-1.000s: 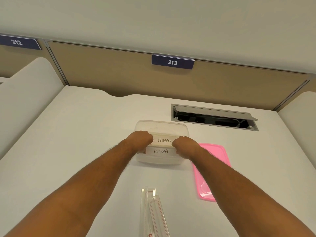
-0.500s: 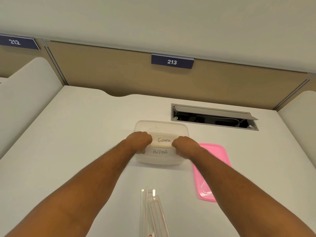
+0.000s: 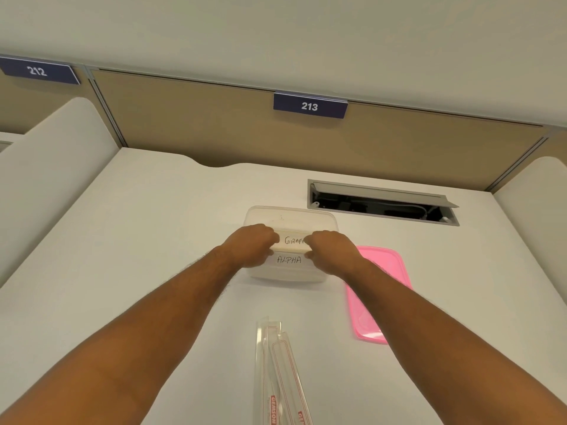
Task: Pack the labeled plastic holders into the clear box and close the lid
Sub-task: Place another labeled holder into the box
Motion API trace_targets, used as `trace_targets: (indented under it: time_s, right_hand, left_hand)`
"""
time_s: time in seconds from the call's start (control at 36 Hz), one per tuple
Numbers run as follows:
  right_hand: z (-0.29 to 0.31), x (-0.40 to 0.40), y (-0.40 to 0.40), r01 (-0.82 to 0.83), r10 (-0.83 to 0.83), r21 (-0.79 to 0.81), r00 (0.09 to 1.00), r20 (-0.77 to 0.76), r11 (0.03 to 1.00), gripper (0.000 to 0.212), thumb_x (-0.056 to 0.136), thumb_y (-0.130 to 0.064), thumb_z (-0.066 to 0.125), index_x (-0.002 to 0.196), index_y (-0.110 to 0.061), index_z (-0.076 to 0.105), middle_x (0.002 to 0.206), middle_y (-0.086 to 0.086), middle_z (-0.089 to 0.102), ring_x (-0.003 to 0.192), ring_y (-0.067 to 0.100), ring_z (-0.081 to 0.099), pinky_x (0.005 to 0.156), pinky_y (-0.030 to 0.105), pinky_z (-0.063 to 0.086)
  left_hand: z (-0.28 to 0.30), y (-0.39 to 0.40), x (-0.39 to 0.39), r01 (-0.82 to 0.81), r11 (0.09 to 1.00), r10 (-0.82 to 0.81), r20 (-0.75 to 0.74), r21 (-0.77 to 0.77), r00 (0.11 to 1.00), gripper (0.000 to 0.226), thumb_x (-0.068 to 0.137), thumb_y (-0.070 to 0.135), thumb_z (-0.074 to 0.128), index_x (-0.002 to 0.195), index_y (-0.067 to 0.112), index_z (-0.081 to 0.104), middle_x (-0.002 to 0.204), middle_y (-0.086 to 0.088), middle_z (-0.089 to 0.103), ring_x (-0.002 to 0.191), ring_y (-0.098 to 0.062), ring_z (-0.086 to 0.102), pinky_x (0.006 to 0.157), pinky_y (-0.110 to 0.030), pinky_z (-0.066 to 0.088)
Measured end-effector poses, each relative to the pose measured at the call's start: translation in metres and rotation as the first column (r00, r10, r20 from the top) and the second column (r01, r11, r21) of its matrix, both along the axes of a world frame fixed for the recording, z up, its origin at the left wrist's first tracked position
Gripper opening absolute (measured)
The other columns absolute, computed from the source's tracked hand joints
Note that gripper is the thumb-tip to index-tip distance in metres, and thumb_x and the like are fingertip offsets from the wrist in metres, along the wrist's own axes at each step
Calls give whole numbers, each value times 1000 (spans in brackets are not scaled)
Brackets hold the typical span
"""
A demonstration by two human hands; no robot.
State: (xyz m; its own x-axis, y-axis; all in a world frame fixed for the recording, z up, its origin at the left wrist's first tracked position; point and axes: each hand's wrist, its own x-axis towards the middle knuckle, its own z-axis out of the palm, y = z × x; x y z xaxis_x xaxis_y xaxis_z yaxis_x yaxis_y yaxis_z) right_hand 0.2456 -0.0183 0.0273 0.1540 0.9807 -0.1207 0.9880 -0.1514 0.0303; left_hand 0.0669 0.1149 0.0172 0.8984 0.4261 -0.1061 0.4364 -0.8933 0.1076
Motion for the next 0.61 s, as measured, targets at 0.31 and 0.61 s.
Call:
trace_targets:
  time_s: [0.31, 0.61]
  right_hand:
    - [18, -34, -31, -9, 6, 291, 1000, 9, 957, 20, 97, -30, 56, 107, -14, 64, 96, 3, 62, 90, 26, 59, 64, 35, 44]
    - [-1, -69, -76, 108, -81, 106, 969, -235, 988, 25, 97, -38, 52, 84, -20, 62, 79, -5, 61, 71, 19, 56, 59, 31, 38]
  left_hand:
    - [8, -40, -21, 103, 992, -123, 337, 76, 934, 33, 91, 14, 64, 123, 14, 64, 114, -1, 64, 105, -23, 56, 80, -36, 49]
    - [-2, -76, -40, 180, 982, -185, 398, 50, 898, 17, 90, 15, 65, 107, 15, 70, 103, 0, 66, 96, -21, 56, 77, -34, 49]
